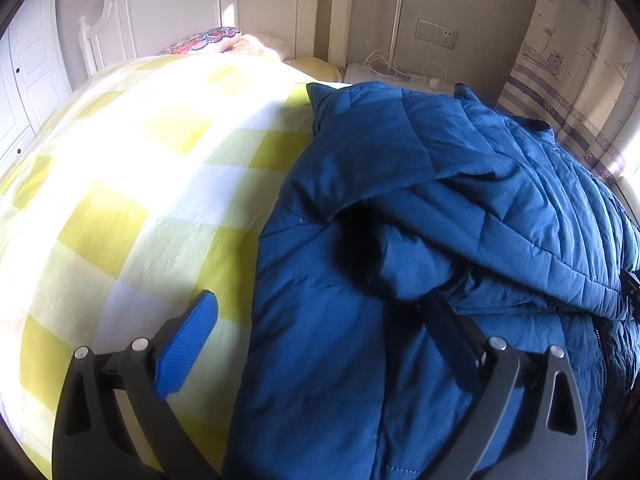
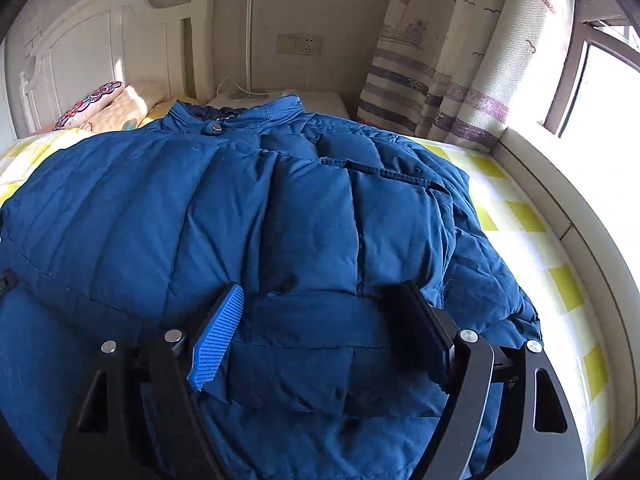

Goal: Fold large clothes

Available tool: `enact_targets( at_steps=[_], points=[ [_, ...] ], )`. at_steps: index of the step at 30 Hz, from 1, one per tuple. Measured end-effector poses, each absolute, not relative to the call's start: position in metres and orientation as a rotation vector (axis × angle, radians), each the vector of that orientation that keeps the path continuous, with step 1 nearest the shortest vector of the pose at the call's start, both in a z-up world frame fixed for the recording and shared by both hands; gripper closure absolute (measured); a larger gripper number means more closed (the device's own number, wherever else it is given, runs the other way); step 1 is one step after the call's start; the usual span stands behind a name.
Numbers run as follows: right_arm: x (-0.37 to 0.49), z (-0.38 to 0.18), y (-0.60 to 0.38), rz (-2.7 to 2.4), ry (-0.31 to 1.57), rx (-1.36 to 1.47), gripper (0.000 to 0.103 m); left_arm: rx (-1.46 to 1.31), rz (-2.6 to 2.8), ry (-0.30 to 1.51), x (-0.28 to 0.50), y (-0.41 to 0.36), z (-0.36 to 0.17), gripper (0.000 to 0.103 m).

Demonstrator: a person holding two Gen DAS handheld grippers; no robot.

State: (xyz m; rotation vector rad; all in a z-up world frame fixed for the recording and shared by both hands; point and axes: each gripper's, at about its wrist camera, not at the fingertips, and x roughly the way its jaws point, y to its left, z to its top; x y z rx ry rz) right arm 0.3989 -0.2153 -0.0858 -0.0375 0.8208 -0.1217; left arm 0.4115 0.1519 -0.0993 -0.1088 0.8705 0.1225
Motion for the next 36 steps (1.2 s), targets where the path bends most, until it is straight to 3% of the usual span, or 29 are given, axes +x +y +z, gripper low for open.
enact_targets(
  at_steps=[4,8,13,16,24,29,31,36],
  points=[
    [0.399,-0.09,-0.222,-0.099,0.832,-0.003,0.026,-0.127,0.162,0.67,0.384,0.144,-0.055,0.011],
    [0.403,-0.09,-0.219,-0.1,0.836,-0.007,0.025,-0.113,0.043,0.641,0.407,0.108,-0.023,0.009],
    [0.4,-0.087,-0.22,-0.094,0.834,0.009,0.025,0.014,0.041,0.857,0.469,0.068,-0.07,0.007],
    [0.4,-0.087,-0.221,-0.089,0.833,0.016,0.025,0.124,0.074,0.841,0.467,0.057,-0.091,0.003],
    [0.401,-0.088,-0.221,-0.085,0.834,0.019,0.024,0.14,-0.011,0.732,0.473,0.014,-0.029,0.003],
    [0.401,-0.087,-0.221,-0.082,0.832,0.026,0.024,0.209,-0.078,0.87,0.511,-0.042,-0.073,0.003],
    [0.4,-0.087,-0.223,-0.076,0.829,0.038,0.023,0.218,-0.055,0.84,0.512,-0.045,-0.09,0.002],
    [0.4,-0.087,-0.223,-0.062,0.829,0.051,0.021,0.133,-0.086,0.794,0.509,-0.018,-0.055,0.003]
  ],
)
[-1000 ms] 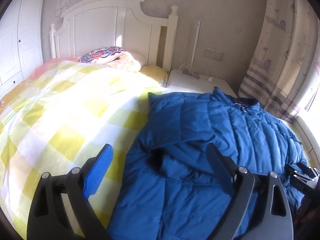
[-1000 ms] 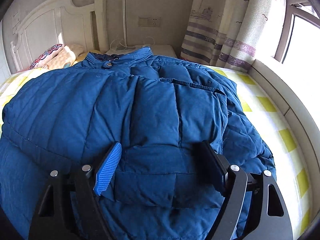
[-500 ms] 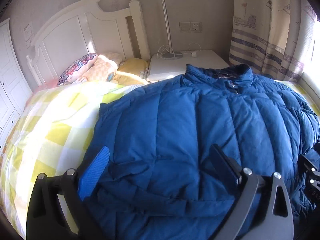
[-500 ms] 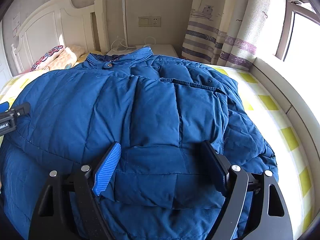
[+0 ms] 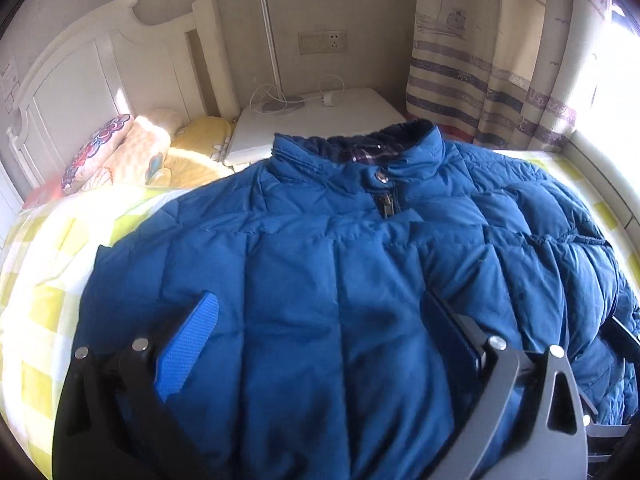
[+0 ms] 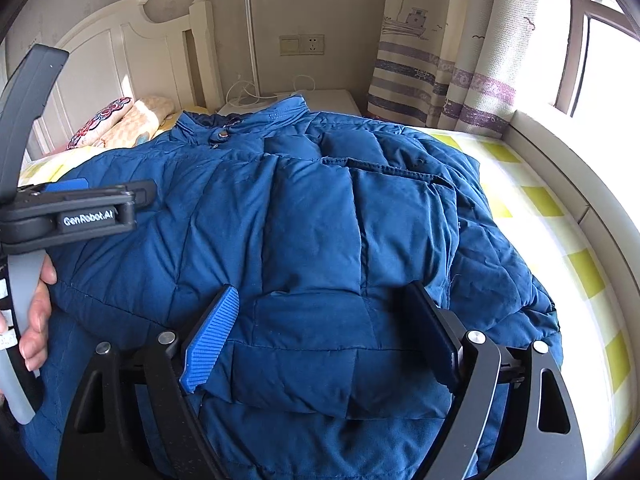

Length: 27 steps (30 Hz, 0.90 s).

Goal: Fold large clothes

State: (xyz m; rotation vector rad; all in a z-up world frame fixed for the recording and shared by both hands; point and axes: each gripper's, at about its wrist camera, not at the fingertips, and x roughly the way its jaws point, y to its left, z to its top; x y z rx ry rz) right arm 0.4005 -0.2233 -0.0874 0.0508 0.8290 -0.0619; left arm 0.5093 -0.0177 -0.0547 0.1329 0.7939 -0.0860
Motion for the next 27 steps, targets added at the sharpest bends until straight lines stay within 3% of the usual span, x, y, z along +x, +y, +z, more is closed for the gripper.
enact_targets(
  at_steps=[4,7,9,22,27],
  points=[
    [0.4,-0.087,-0.224,-0.054,0.824,0.06,0.02,-0.002,0.026,0.755,0.527,0.047,-0.028,0.003],
    [0.4,-0.087,-0.225,-0.056,0.823,0.056,0.02,-0.03,0.05,0.893,0.549,0.08,-0.068,0.003],
    [0.399,-0.087,-0.223,-0.052,0.817,0.046,0.02,0.047,0.019,0.818,0.542,0.078,-0.087,0.002],
    [0.439,-0.049,-0.187,-0.026,0.777,-0.013,0.017,0.067,0.036,0.831,0.544,0.074,-0.09,0.002],
    [0.487,-0.085,-0.158,-0.022,0.865,-0.111,0.016,0.06,0.034,0.83,0.544,0.074,-0.09,0.002]
  ],
)
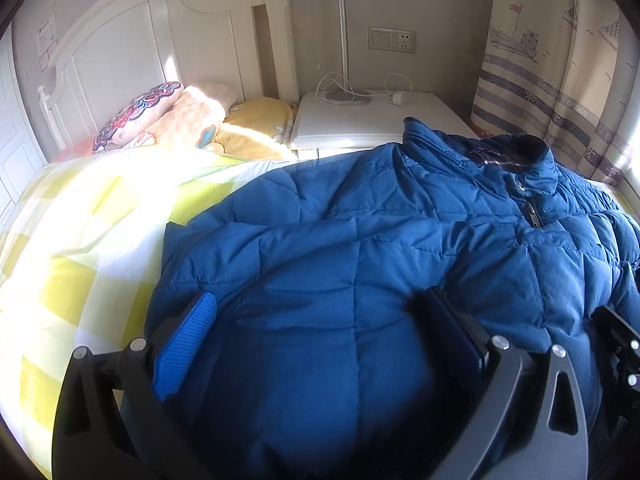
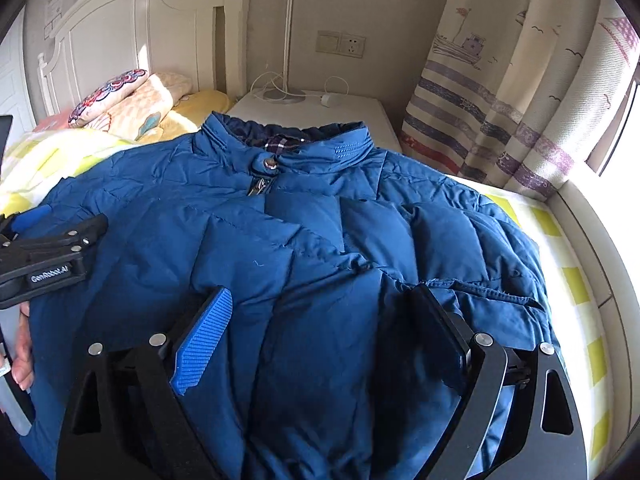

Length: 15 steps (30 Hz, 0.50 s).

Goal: Fold large clothes

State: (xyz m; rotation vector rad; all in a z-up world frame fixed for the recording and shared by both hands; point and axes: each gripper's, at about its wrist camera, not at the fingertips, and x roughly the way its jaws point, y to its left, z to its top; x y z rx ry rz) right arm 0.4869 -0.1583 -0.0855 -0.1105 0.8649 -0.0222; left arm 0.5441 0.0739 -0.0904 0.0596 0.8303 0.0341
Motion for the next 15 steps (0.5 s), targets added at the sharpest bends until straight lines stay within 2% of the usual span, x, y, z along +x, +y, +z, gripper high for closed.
enact_targets(
  at_steps=[4,8,11,15],
  points=[
    [0.483,-0.079,-0.164,0.005,0.88,-0.105,0.017,0.056,0.033,0.831,0.544,0.076,-0.09,0.002],
    [0.48,-0.055,-0.209,-0.137,0.779,-0.031,0.016,0.055,0.032,0.831,0.544,0.075,-0.09,0.002],
    [0.493,-0.082,-0.249,-0.16,0.87,0.085,0.015,0.056,0.031,0.83,0.544,0.075,-0.09,0.002],
    [0.489,-0.089,-0.252,-0.13,0.84,0.094,0.015,0.063,0.034,0.833,0.544,0.074,-0.09,0.002]
  ],
)
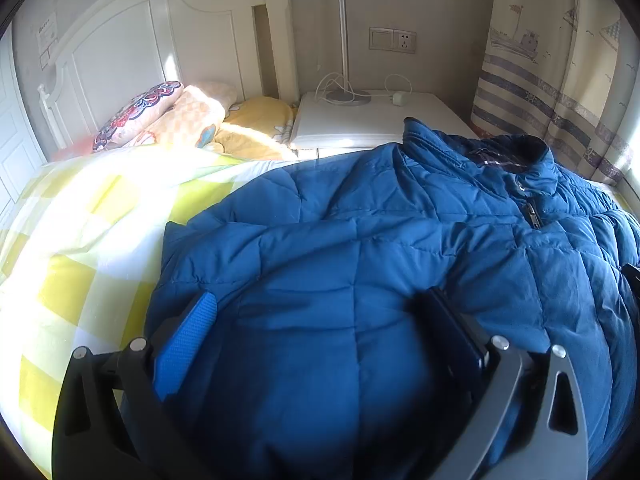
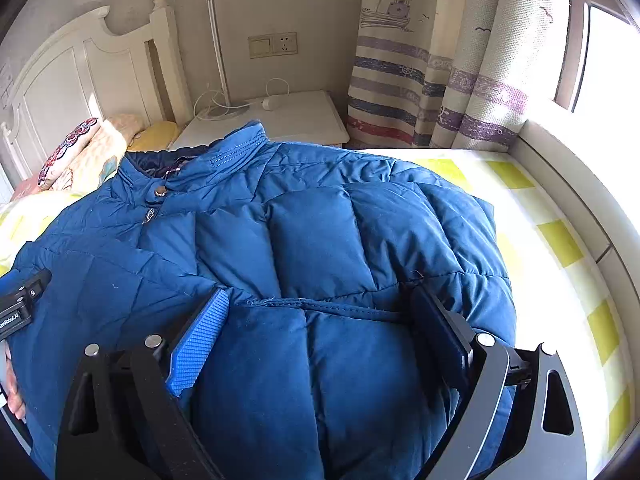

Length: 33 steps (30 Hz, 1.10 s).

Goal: Fold large clothes

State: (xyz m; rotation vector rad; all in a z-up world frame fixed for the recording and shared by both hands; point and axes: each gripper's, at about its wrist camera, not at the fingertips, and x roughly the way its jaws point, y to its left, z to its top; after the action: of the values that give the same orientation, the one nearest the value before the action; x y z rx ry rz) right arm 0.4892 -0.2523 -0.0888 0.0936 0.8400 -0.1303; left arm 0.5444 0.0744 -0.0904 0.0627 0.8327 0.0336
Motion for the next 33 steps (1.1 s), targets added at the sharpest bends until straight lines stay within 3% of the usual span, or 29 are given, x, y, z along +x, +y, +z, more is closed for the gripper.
enact_targets(
  at_steps=[5,10,17,25,29,33],
  points=[
    [0.457,-0.066,-0.261,-0.097,0.808,0.173,0.015,0.076,0.006,0.847,0.53,0.079,-0.078,0.003],
    [0.381,-0.034,-0.228,0.051,0.732,0.042,0.015,0.04,-0.118,0.701,0.437,0.076,-0.027,0.003],
    [0.345,-0.098,-0.164,0.135,0.904,-0.213,0.014,0.206,-0.139,0.914,0.386,0.018,-0.103,0.002],
    [0.335,-0.09,-0.218,0.028,0.92,-0.064,0.014,0.149,-0.015,0.918,0.388,0.074,-0.095,0.002],
    [0.323,-0.095,-0.283,-0.121,0.929,0.134,0.013,-0.077,0.033,0.931,0.383,0.139,-0.096,0.003],
    [0.327,-0.101,-0.291,-0.133,0.953,0.156,0.013,-0.025,0.043,0.951,0.385,0.138,-0.099,0.002]
  ],
)
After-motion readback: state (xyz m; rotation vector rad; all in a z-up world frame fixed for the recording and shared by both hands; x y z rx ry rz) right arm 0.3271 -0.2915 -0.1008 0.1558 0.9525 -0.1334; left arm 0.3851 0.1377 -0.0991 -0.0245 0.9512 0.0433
